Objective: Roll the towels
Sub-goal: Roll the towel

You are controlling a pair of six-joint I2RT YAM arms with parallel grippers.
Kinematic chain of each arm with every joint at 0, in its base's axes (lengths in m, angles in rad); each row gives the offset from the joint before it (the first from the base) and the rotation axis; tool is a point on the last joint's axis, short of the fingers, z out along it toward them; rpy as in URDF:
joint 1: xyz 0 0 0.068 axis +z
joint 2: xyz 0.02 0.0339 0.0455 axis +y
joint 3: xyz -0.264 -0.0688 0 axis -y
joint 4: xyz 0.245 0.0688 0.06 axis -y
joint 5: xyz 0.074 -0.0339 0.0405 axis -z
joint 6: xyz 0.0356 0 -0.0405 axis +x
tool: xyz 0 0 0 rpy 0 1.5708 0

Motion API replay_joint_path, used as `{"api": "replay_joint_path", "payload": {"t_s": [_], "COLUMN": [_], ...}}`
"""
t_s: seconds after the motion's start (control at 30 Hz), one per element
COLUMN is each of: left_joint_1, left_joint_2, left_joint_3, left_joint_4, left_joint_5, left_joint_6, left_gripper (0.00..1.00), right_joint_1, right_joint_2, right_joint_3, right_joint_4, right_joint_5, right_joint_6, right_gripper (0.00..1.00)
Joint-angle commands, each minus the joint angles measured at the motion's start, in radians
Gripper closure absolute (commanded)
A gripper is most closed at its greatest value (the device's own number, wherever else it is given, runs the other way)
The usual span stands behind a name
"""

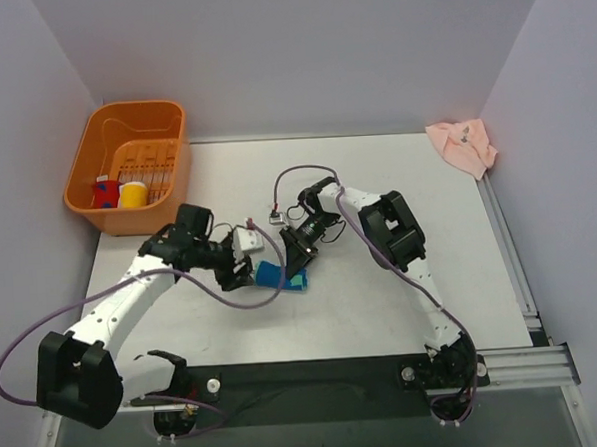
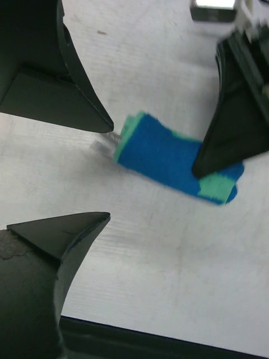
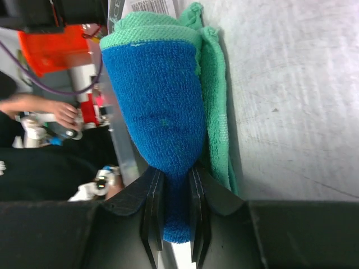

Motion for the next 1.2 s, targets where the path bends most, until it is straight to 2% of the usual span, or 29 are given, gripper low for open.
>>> {"api": "replay_joint_path", "payload": {"t_s": [0.0,0.1,0.23,0.57,0.7,0.8,0.83,0.9,0.93,1.03,1.17], "left_joint_1": [-0.169,-0.279,-0.34,-0.358,-0.358,-0.357,-0.357,-0.357,-0.355,-0.354,-0.34], "left_joint_2": [-0.092,-0.082,-0.026,0.217,0.291,0.323,0.331,0.35,0.36,0.376,0.399], "left_joint_3": [-0.109,-0.149,-0.172,-0.149,-0.112,-0.089,-0.08,-0.051,-0.043,-0.025,0.003], "left_joint_4": [0.186,0.256,0.355,0.439,0.376,0.309,0.271,0.231,0.197,0.163,0.129], "left_joint_5": [-0.206,-0.289,-0.333,-0.353,-0.364,-0.361,-0.363,-0.367,-0.367,-0.37,-0.355], "left_joint_6": [0.155,0.197,0.235,0.334,0.328,0.302,0.289,0.242,0.228,0.164,0.052], "left_gripper": [0.3,0.3,0.29,0.31,0.38,0.54,0.66,0.72,0.76,0.78,0.79], "right_joint_1": [0.006,0.006,0.005,-0.006,-0.009,-0.018,-0.024,-0.049,-0.06,-0.102,-0.139], "right_joint_2": [0.086,0.112,0.161,0.186,0.146,0.102,0.089,0.043,0.005,-0.078,-0.185], "right_joint_3": [0.03,0.044,0.082,0.116,0.093,0.082,0.079,0.07,0.053,0.006,-0.103], "right_joint_4": [-0.051,-0.056,-0.065,-0.065,-0.061,-0.051,-0.048,-0.025,-0.013,0.053,0.142], "right_joint_5": [0.12,0.114,0.14,0.16,0.18,0.229,0.257,0.28,0.288,0.289,0.309], "right_joint_6": [-0.002,0.014,0.015,0.035,0.04,0.061,0.07,0.107,0.124,0.207,0.305], "right_gripper": [1.0,1.0,1.0,1.0,0.97,0.79,0.69,0.59,0.49,0.36,0.3]}}
